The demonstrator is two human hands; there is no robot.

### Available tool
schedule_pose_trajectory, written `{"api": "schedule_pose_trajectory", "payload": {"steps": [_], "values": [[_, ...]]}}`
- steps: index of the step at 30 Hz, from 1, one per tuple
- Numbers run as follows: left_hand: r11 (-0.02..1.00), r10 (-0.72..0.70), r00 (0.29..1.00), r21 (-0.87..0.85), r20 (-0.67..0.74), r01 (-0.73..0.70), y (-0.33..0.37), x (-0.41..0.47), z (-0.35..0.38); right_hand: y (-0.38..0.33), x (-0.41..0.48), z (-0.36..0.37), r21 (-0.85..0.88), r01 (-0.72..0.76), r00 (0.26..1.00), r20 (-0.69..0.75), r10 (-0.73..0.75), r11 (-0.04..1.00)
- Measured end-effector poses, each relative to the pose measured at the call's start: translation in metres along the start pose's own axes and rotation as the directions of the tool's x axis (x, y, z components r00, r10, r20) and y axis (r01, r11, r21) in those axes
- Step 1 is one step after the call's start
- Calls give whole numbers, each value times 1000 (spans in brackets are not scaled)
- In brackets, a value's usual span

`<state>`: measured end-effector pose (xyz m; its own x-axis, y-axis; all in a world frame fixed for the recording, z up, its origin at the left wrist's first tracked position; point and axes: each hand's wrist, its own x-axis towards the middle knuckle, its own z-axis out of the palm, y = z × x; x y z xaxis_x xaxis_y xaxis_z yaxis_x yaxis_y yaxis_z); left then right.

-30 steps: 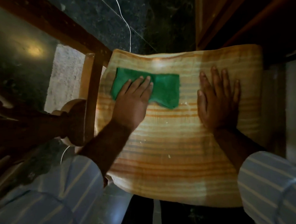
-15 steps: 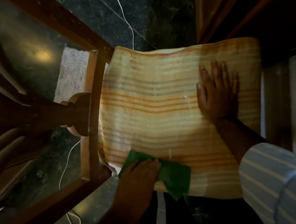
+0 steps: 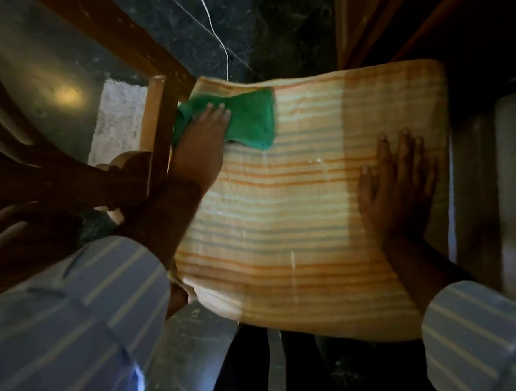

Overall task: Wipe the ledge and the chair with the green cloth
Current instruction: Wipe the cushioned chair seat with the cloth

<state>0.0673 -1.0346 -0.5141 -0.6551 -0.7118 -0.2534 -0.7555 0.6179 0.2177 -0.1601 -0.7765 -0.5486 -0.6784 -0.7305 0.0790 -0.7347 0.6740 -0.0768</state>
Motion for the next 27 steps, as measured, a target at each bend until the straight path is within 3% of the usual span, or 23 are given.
{"api": "schedule_pose_trajectory", "payload": {"steps": [5,12,15,17,20,23,25,27], "values": [[983,-137,989,-128,-59,129,15,-91,35,-1,-2,4,-13,-4,1000,-29,4,1000],[945,-91,984,-298,152,133,69,-257,42,-2,-2,4,-2,-23,1000,-6,23,1000],[771,-387,904,-474,181,425,77,-258,26,-2,0,3,5,-23,1000,10,22,1000],[692,-511,849,-523,131,497,82,-233,5,-2,-1,1,11,-27,1000,8,27,1000],[793,-405,909,-534,-101,294,91,-168,-31,-3,-1,1,14,-24,1000,-4,24,1000],[868,-286,930,-474,-230,150,98,-82,-30,-2,-1,4,8,-25,999,-22,26,1000],[931,-154,964,-360,-219,67,110,-30,-16,-2,-2,6,5,-21,999,-38,21,1000],[960,-28,992,-281,-123,-8,124,5,6,-1,-1,8,12,-20,999,-46,21,1000]]}}
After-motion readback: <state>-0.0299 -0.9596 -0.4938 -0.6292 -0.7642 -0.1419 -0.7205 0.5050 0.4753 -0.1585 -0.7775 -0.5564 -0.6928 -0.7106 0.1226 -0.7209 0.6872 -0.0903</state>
